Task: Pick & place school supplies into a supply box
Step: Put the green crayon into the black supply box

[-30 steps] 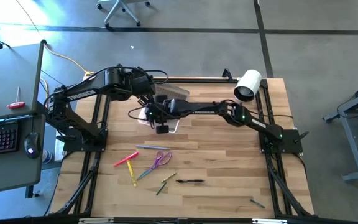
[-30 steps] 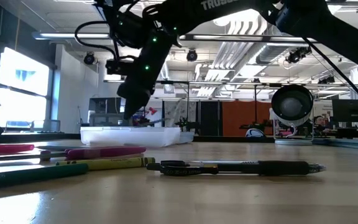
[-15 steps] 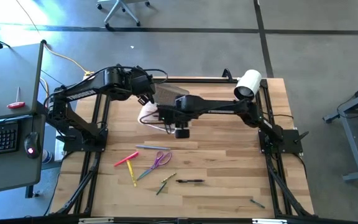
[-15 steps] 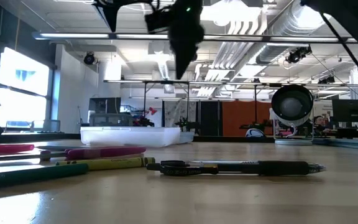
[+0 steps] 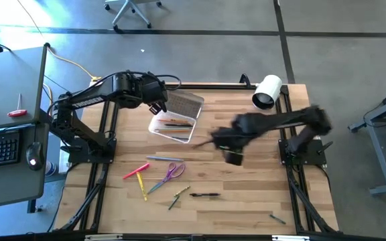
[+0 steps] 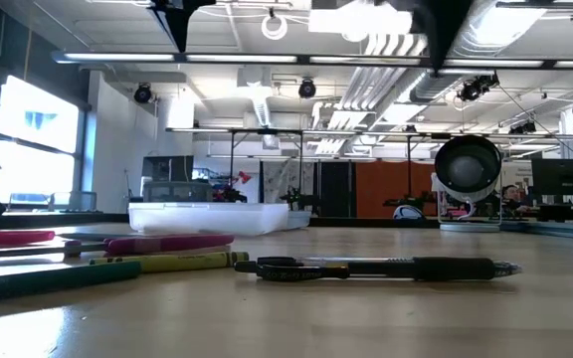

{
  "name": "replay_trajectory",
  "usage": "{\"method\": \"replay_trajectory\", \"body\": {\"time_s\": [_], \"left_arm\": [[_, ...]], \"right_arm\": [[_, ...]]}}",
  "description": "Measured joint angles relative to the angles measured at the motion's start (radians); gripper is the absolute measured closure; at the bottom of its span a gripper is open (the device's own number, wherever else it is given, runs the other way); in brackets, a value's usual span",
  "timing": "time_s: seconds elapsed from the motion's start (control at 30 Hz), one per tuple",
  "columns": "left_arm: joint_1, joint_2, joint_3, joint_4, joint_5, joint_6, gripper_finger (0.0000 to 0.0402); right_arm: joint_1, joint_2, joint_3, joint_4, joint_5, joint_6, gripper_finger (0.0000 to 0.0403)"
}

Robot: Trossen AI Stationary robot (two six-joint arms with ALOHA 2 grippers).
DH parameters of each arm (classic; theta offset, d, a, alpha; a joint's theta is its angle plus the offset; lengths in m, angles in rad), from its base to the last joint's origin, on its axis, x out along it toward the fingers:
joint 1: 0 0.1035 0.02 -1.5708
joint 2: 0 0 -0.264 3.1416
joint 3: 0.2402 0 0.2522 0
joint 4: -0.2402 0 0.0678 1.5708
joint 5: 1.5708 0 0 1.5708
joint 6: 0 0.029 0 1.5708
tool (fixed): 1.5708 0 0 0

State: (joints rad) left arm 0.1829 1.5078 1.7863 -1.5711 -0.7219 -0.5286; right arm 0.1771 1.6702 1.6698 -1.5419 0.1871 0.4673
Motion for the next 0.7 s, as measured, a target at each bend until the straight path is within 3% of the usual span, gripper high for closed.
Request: {"method": "replay_trajectory", "body": {"time_s": [0.2,0.43,0.6,0.7], "left_arm": [[0.000,0.000,0.000,0.000,0.003,-0.031,0.0355],[0.000,0.000,0.000,0.000,0.034,-0.095,0.0355],[0.000,0.000,0.000,0.004,0.052,-0.109,0.0355],[0.000,-0.001,0.000,0.008,0.054,-0.109,0.0355]], "right_arm": [[0.198,-0.213,-0.367,0.111,-0.204,0.447,0.0284],[0.496,-0.251,-0.653,0.420,-0.478,0.799,0.0284],[0.649,-0.251,-0.741,0.720,-0.453,1.056,0.0284],[0.716,-0.246,-0.765,0.789,-0.402,1.153,0.0284]]}}
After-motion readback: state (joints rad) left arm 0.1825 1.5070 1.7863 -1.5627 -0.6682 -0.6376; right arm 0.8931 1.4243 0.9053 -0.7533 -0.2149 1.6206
